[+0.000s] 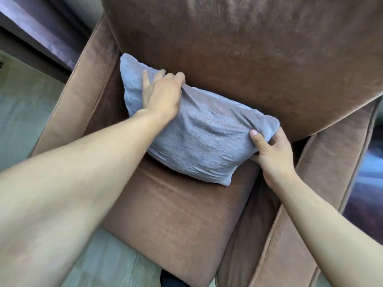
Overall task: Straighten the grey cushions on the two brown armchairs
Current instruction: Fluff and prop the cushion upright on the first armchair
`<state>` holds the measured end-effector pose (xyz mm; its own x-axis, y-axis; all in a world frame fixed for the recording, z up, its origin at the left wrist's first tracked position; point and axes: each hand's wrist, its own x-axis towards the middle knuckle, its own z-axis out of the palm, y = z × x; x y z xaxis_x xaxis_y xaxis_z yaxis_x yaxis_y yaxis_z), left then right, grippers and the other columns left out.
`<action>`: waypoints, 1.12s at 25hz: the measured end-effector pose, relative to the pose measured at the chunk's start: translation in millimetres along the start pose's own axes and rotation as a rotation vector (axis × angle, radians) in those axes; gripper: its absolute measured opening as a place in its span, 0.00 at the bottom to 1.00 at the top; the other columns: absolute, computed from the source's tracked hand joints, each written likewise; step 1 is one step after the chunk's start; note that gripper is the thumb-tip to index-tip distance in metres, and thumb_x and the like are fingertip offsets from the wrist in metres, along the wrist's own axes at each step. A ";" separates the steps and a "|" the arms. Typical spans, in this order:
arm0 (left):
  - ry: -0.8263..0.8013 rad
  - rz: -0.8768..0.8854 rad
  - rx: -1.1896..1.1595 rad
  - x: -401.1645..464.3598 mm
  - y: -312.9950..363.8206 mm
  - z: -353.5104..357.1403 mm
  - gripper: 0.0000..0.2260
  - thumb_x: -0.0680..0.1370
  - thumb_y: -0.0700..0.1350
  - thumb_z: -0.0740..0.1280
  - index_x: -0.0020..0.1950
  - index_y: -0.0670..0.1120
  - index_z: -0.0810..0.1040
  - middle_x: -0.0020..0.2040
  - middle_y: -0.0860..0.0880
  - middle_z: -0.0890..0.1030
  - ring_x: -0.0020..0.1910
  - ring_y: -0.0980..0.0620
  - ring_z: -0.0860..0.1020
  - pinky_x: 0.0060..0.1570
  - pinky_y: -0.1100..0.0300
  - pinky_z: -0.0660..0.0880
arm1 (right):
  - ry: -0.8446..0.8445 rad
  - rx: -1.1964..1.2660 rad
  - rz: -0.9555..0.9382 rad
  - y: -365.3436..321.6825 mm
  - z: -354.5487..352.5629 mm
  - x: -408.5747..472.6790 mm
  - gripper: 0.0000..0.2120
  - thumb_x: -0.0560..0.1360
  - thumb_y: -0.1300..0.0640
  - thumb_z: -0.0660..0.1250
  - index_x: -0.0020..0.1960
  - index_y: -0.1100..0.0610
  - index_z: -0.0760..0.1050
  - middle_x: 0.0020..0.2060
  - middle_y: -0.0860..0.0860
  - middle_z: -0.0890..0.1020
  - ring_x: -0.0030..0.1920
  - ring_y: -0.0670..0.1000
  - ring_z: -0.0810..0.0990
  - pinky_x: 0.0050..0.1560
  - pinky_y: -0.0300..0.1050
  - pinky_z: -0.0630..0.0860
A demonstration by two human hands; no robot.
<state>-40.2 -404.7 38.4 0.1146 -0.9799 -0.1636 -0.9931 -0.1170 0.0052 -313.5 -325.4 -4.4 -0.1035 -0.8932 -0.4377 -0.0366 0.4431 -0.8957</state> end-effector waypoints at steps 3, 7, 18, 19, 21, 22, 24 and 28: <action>0.189 0.053 0.019 -8.6 1.5 -17.0 0.13 0.78 0.35 0.57 0.56 0.45 0.75 0.50 0.42 0.82 0.52 0.37 0.78 0.62 0.44 0.68 | -0.019 0.030 0.002 -7.2 -8.0 -8.0 0.17 0.76 0.49 0.74 0.63 0.47 0.78 0.61 0.51 0.84 0.64 0.55 0.82 0.59 0.70 0.79; 0.296 0.145 -0.005 -2.9 -2.1 -26.2 0.12 0.79 0.37 0.57 0.56 0.45 0.78 0.49 0.42 0.81 0.51 0.37 0.77 0.58 0.44 0.69 | 0.001 0.032 0.012 -18.5 -11.1 -6.3 0.17 0.75 0.48 0.74 0.62 0.47 0.77 0.60 0.48 0.84 0.63 0.52 0.82 0.62 0.66 0.79; 0.275 -0.025 -0.075 -42.8 -57.6 -0.1 0.22 0.75 0.38 0.58 0.69 0.45 0.73 0.71 0.44 0.73 0.71 0.41 0.70 0.75 0.40 0.60 | 0.054 -0.619 -0.262 -44.1 -4.7 -9.9 0.20 0.76 0.53 0.74 0.67 0.52 0.75 0.60 0.46 0.77 0.61 0.45 0.75 0.62 0.37 0.68; 0.268 -0.020 -0.070 -40.3 -63.3 -3.7 0.22 0.74 0.36 0.59 0.68 0.45 0.74 0.70 0.44 0.74 0.71 0.41 0.70 0.75 0.41 0.60 | 0.024 -0.662 -0.277 -47.2 -6.1 -7.1 0.17 0.76 0.53 0.73 0.64 0.51 0.77 0.57 0.46 0.79 0.59 0.46 0.76 0.60 0.38 0.68; 0.258 -0.003 -0.015 -27.8 -69.1 -12.3 0.24 0.73 0.33 0.61 0.68 0.45 0.74 0.70 0.44 0.73 0.72 0.41 0.69 0.76 0.42 0.57 | -0.009 -0.737 -0.329 -51.0 -6.7 -5.0 0.12 0.77 0.53 0.73 0.59 0.51 0.80 0.52 0.48 0.80 0.55 0.48 0.77 0.56 0.40 0.68; 0.250 -0.008 0.011 -15.9 -71.7 -16.1 0.24 0.73 0.32 0.62 0.68 0.44 0.74 0.71 0.43 0.73 0.74 0.40 0.67 0.77 0.42 0.57 | 0.003 -0.763 -0.364 -53.3 -4.6 -3.2 0.09 0.77 0.53 0.73 0.57 0.51 0.81 0.49 0.48 0.80 0.52 0.49 0.78 0.54 0.40 0.68; 0.196 -0.013 0.060 10.1 -80.1 -21.9 0.21 0.75 0.31 0.61 0.66 0.44 0.74 0.70 0.42 0.74 0.76 0.39 0.65 0.76 0.40 0.59 | 0.081 -0.755 -0.350 -59.4 1.2 3.0 0.05 0.76 0.52 0.73 0.51 0.52 0.81 0.44 0.47 0.81 0.47 0.48 0.78 0.46 0.36 0.68; 0.055 0.083 0.175 37.4 -103.6 -28.4 0.16 0.77 0.33 0.60 0.63 0.41 0.77 0.60 0.40 0.79 0.69 0.36 0.71 0.68 0.39 0.68 | 0.243 -0.514 -0.136 -64.8 2.0 6.5 0.06 0.74 0.51 0.75 0.46 0.53 0.82 0.39 0.42 0.83 0.45 0.49 0.82 0.40 0.31 0.70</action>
<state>67.6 -433.8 59.8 0.0283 -0.9929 -0.1152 -0.9878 -0.0101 -0.1557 -309.8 -360.0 50.6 -0.2873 -0.9281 -0.2367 -0.5367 0.3607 -0.7628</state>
